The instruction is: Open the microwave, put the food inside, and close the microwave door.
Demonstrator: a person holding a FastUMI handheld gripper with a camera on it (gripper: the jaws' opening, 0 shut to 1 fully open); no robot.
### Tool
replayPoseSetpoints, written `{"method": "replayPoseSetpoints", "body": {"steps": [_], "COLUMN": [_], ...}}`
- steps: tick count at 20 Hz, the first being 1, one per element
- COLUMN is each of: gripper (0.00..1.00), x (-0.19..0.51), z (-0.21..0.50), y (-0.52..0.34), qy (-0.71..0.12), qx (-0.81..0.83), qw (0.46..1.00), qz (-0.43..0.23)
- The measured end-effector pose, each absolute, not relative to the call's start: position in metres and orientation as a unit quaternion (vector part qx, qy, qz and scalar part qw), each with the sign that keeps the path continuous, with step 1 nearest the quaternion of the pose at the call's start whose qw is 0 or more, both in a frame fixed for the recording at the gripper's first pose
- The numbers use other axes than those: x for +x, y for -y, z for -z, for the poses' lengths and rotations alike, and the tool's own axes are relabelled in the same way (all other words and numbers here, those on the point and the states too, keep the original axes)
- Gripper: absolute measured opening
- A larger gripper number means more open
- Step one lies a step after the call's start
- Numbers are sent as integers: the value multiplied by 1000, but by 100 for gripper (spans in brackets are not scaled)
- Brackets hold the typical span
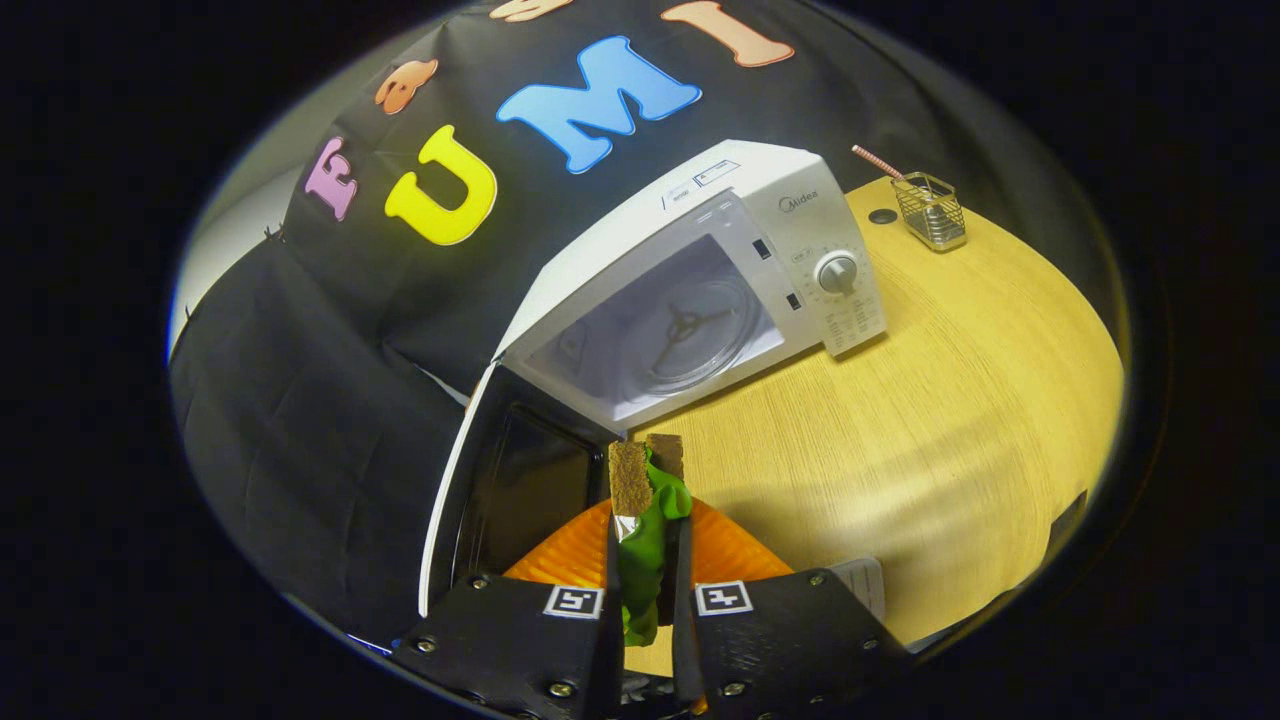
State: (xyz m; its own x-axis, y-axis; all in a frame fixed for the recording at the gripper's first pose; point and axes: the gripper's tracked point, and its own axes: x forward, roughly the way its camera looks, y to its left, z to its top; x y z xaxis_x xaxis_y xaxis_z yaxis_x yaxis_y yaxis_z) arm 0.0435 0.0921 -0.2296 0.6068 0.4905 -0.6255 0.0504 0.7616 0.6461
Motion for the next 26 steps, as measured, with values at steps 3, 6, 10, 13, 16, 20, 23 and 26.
{"method": "replayPoseSetpoints", "body": {"steps": [3,6,10,13,16,20,23,26], "gripper": [19,19,19,19,19,19,19,19], "x": [64,85,110,126,143,170,187,202], "z": [232,236,247,257,266,271,277,286], "y": [-103,-115,-126,-134,-137,-141,-144,-147], "qy": [-406,-387,-361,-348,-333,-300,-283,-271], "qx": [345,369,395,416,431,463,480,489], "qw": [837,836,838,834,834,831,828,827], "qz": [-125,-120,-110,-103,-90,-74,-62,-52]}}
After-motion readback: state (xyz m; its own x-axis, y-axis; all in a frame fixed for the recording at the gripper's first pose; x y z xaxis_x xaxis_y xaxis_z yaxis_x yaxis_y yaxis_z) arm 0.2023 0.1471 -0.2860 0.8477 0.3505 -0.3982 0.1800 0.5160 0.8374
